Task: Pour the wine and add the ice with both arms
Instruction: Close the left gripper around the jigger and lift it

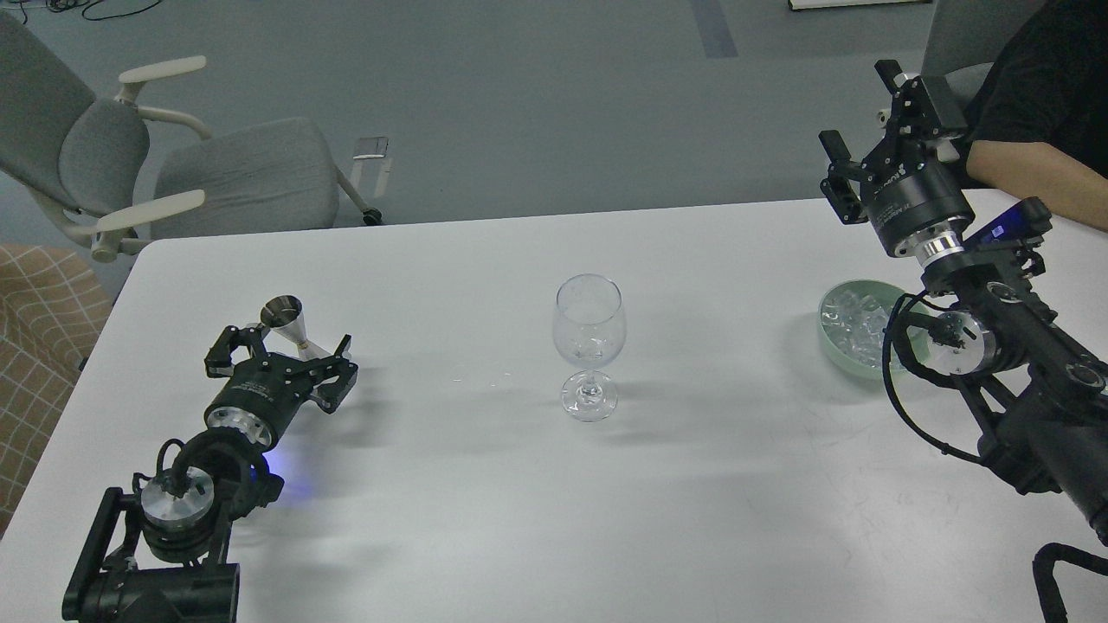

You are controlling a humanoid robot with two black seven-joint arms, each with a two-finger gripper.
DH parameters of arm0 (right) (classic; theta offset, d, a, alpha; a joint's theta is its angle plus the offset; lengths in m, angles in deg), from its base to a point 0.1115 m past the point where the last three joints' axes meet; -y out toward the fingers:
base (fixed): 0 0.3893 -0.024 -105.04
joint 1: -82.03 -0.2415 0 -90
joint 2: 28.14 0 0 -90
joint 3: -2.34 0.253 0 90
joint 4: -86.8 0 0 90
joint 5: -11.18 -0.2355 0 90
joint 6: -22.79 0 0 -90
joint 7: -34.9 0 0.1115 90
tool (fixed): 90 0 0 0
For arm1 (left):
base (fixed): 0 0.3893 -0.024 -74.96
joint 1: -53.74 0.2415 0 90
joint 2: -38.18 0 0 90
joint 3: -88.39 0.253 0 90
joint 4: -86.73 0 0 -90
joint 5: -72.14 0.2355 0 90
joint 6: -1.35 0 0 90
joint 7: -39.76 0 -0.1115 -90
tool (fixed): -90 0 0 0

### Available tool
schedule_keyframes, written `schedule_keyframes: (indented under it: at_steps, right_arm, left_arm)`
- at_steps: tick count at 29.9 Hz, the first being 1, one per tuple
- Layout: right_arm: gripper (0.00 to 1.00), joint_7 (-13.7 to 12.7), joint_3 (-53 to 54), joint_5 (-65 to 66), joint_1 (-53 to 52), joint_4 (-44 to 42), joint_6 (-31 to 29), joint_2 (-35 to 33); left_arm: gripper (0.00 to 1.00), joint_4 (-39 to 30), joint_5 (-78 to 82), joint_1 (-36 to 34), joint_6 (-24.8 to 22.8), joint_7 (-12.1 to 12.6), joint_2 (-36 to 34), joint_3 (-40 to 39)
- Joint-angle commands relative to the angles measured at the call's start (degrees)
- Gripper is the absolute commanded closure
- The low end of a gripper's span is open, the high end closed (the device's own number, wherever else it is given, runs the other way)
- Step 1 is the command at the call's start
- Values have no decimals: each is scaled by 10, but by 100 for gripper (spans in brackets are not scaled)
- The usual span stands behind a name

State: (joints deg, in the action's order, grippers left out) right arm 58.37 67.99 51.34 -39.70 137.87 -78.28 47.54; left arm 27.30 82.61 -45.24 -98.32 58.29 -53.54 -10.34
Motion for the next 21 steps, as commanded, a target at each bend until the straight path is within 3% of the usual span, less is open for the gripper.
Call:
schedule_keyframes:
  at_steps: [1,2,3,9,12,15,21]
  right_arm:
    - [0,0,0,0,0,0,0,0]
    - [0,0,0,1,0,0,0,0]
    - [0,0,0,0,0,0,0,0]
    - [0,0,0,0,1,0,0,0]
    - [0,0,0,0,1,0,0,1]
    - [0,0,0,0,2,0,0,1]
    - [0,0,0,0,3,0,1,0]
  left_arm:
    - [17,21,1,-16,2,-18,0,2]
    - [29,26,1,-18,2,-24,0,2]
    - [34,26,2,-19,2,-26,0,2]
    - [54,31,3,-19,2,-37,0,3]
    - [56,36,2,-20,1,-46,-1,5]
    - [74,37,3,-20,1,-47,-1,6]
    - [81,37,2,-20,0,-47,-1,7]
